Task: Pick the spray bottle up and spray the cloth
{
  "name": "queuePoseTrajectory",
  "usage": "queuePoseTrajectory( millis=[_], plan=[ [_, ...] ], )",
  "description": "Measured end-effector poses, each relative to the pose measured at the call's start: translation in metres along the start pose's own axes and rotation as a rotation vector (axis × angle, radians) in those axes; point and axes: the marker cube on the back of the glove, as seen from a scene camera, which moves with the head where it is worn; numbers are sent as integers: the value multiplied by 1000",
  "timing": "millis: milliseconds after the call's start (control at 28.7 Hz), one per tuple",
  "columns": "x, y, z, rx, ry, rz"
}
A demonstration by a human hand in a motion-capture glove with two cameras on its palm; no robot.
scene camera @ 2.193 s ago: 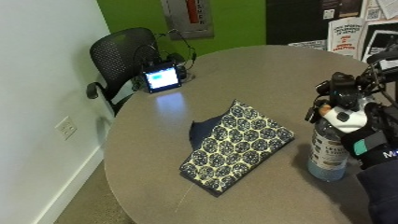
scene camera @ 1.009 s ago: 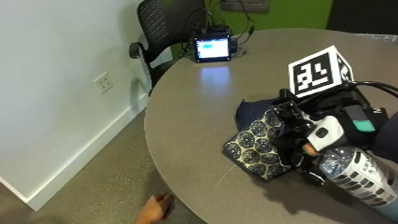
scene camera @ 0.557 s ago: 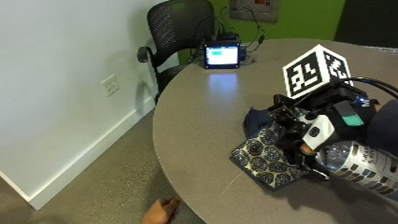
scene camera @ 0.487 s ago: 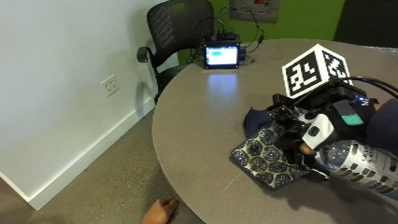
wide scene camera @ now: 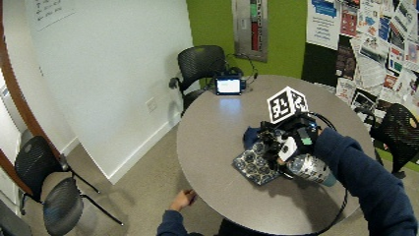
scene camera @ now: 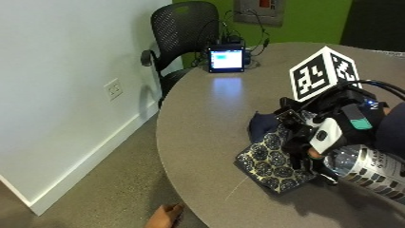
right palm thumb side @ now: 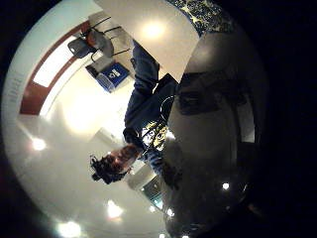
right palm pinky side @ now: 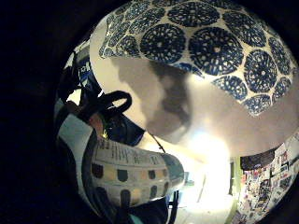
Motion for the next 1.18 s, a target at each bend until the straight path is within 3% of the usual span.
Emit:
queuePoseTrajectory(
  millis=[348,522,905,1183],
  plan=[
    [-8,33,5,183,-69,-198],
    [-43,37,1,471,-157,-397],
    [-114,-37,-36,1119,-423,-783],
    [-133,-109,-31,1117,-500,-747]
  ],
)
